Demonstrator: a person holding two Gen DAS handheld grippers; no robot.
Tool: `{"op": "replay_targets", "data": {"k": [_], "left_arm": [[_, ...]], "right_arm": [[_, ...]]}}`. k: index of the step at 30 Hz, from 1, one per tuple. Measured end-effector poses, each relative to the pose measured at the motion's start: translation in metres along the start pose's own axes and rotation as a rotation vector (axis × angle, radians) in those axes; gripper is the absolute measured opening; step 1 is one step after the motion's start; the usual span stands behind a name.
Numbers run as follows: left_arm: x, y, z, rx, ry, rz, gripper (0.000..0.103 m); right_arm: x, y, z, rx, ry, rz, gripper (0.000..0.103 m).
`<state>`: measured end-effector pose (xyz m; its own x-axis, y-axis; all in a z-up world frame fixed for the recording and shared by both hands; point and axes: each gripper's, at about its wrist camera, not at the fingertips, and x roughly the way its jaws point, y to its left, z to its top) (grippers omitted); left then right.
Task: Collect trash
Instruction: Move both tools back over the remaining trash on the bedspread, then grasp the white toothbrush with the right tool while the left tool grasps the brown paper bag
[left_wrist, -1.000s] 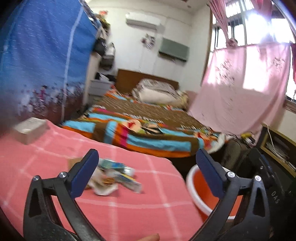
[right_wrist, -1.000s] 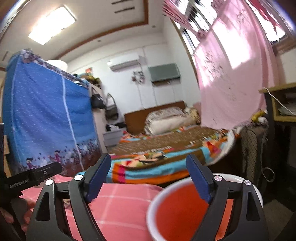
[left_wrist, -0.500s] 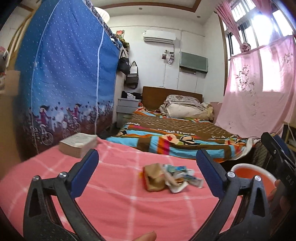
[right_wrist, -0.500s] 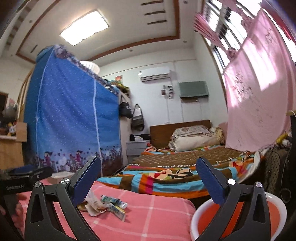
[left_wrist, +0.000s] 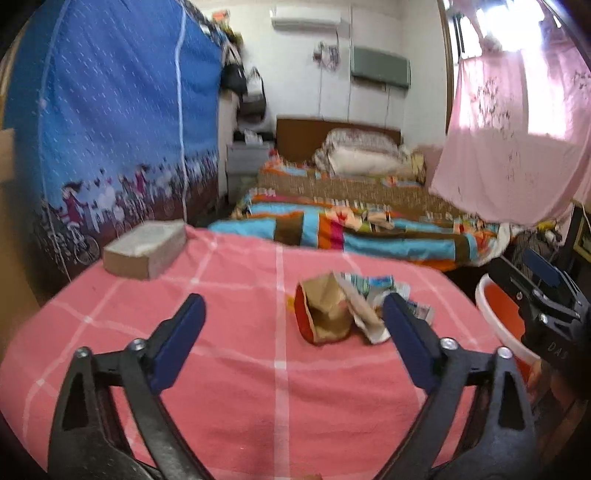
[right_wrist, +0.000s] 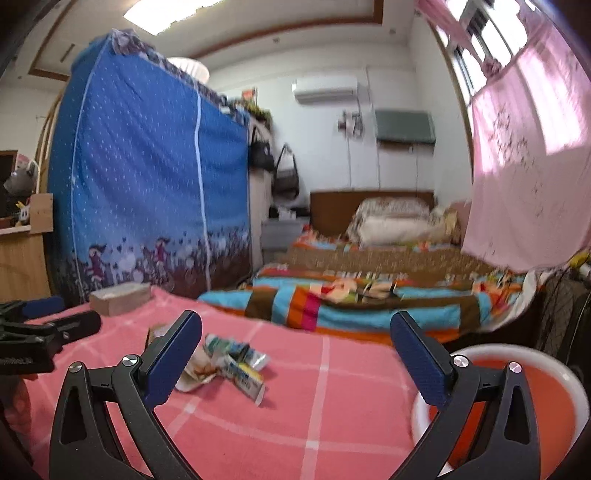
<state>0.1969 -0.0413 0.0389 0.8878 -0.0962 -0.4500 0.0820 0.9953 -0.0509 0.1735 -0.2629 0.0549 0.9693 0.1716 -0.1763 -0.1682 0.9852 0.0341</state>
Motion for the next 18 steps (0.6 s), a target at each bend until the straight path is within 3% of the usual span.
{"op": "replay_targets", "data": {"k": [10, 12, 18], "left_arm": [[0.049, -0.003, -0.010, -0.032, 0.285, -0.084, 0.042], [0.054, -0.004, -0.011, -0.047, 0.317, -0.099, 0.032], [0.059, -0.003, -0.012, -0.098, 0.348, -0.116, 0.020]], "right_arm": [[0.042, 0.003, -0.015, 0.015, 0.255, 0.107, 0.068], [0.052, 0.005, -0.020, 0.011, 0.319, 0.130, 0.064], [0.074, 0.012, -0.034, 0.001, 0.460, 0.176, 0.047]]}}
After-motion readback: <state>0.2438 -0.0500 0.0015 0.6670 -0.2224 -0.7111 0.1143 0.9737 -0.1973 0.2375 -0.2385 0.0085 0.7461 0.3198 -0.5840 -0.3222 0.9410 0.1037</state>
